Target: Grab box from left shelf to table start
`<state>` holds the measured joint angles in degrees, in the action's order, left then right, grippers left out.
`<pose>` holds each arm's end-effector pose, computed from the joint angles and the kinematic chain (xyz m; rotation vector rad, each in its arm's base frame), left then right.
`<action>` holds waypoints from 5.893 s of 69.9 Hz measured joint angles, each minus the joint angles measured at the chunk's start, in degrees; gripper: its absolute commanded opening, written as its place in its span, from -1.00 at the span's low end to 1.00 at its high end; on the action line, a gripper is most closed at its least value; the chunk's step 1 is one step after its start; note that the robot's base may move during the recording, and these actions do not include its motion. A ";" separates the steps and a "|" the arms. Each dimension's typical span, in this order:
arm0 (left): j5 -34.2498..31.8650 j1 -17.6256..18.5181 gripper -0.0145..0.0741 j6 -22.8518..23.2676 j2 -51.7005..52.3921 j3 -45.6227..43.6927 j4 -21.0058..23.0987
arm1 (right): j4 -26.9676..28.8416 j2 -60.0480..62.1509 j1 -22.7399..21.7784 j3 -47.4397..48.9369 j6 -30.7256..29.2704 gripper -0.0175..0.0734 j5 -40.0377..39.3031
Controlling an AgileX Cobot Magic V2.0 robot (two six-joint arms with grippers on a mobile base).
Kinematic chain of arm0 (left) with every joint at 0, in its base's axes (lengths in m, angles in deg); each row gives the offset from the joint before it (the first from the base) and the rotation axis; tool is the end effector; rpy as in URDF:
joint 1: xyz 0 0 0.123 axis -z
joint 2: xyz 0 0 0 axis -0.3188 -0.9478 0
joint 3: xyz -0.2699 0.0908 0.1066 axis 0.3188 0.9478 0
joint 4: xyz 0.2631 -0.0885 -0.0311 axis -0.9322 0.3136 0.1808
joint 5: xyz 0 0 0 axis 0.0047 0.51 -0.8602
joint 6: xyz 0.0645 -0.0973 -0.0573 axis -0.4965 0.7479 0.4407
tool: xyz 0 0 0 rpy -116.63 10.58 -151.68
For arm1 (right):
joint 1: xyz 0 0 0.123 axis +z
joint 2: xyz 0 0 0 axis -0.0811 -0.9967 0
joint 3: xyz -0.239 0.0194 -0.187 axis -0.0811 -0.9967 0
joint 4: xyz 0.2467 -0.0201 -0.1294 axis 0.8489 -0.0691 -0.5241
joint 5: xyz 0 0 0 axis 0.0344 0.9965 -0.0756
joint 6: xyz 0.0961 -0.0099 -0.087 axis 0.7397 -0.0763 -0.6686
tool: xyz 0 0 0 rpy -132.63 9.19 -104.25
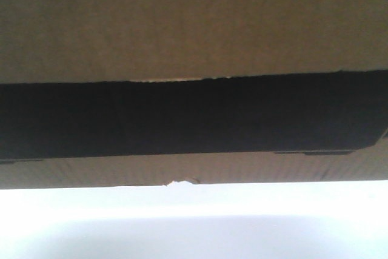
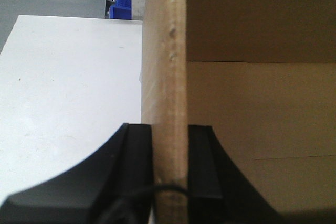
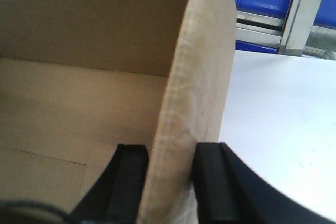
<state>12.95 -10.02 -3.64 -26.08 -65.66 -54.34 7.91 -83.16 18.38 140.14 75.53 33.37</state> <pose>0.1410 -0.0333 0.4470 0.1166 1.9685 -0.2481 0.1470 0.0404 0.4348 -0.1545 1.8934 0.2643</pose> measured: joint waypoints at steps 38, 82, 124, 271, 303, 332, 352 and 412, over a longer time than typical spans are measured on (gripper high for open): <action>0.53 0.00 -0.90 0.00 -13.61 -4.61 0.46 | -2.21 -13.67 0.00 8.91 0.11 -0.49 10.49; -2.93 -0.45 -0.90 -0.34 -33.56 -6.49 -1.48 | -4.54 -37.64 -0.21 13.62 0.00 -0.49 11.66; -2.79 -0.49 -0.88 -0.34 -39.01 -7.16 -0.74 | -4.77 -39.38 -0.56 13.62 0.25 0.23 11.77; -8.82 0.00 -0.89 -1.18 1.31 5.96 -5.51 | -10.77 -1.46 -0.60 -1.88 3.61 -0.49 1.55; -24.23 0.00 -0.89 -1.18 25.50 34.49 -6.66 | -10.99 29.50 -0.60 -30.90 3.61 -0.49 -13.25; -34.73 0.00 -0.89 -1.18 38.56 47.34 -6.66 | -10.99 35.33 -0.60 -34.82 3.70 -0.49 -14.23; -34.73 0.00 -0.89 -1.18 38.59 49.45 -6.66 | -11.03 35.33 -0.60 -34.82 3.70 -0.49 -14.28; -48.38 -4.18 -0.89 -1.18 38.59 64.94 -6.66 | -11.12 35.33 -0.60 -34.82 3.70 -0.49 -14.28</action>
<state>-35.43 -14.21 -4.82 12.51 -0.72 -60.99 -3.21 -47.84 17.78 105.33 79.23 19.10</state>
